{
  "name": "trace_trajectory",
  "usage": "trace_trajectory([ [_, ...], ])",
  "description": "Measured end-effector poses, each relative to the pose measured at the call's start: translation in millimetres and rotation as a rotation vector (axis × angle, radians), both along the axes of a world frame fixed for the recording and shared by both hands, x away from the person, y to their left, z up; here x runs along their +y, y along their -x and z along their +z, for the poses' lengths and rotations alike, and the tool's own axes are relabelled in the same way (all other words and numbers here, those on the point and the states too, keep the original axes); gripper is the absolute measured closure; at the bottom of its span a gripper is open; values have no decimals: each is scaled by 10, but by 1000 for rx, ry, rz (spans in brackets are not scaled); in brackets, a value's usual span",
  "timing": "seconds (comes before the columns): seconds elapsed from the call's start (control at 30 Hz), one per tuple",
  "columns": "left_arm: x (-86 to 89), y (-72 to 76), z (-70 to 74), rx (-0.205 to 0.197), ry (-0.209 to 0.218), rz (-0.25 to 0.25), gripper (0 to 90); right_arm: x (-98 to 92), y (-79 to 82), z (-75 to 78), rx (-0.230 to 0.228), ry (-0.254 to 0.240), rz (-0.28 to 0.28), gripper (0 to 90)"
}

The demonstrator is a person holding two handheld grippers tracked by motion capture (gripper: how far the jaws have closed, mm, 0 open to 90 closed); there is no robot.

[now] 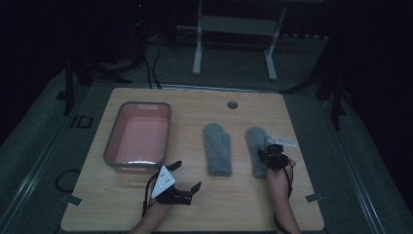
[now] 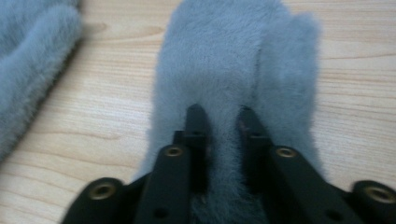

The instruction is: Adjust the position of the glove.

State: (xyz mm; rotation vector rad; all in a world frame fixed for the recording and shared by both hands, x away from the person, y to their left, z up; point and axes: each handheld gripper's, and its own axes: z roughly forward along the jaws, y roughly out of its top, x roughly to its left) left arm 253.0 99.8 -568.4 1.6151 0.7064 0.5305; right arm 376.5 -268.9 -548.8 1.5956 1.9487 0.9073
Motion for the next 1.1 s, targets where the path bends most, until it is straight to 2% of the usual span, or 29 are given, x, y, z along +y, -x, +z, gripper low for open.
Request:
trace_trajectory([
  [0.13,2,-3,0,2,2,1,4,23,57,105,-36,-19,-38,815],
  [0.27,2,-2,0,2,1,1,4,107,81,298,-64,-29,-56,815],
  [0.5,1,-1,0,1,2,2,3,349,66,629,-87,-41,-62,815],
  [0.63,3,-3,0,2,3,1,4,549,51,777,-99,-37,-63,815],
  [0.8,3,-2,-1,1,3,0,4,826,47,854,-101,-38,-27,814],
  [0.9,4,-2,-1,0,3,-1,4,934,46,864,-99,-54,-5,813],
  [0.93,5,-1,0,0,2,-2,4,1051,55,862,-107,-74,13,812],
  [1.0,4,-1,0,0,1,-2,3,1152,65,850,-118,-79,29,810],
  [1.1,4,0,-1,-1,1,-3,3,1274,62,798,-95,-110,65,810],
])
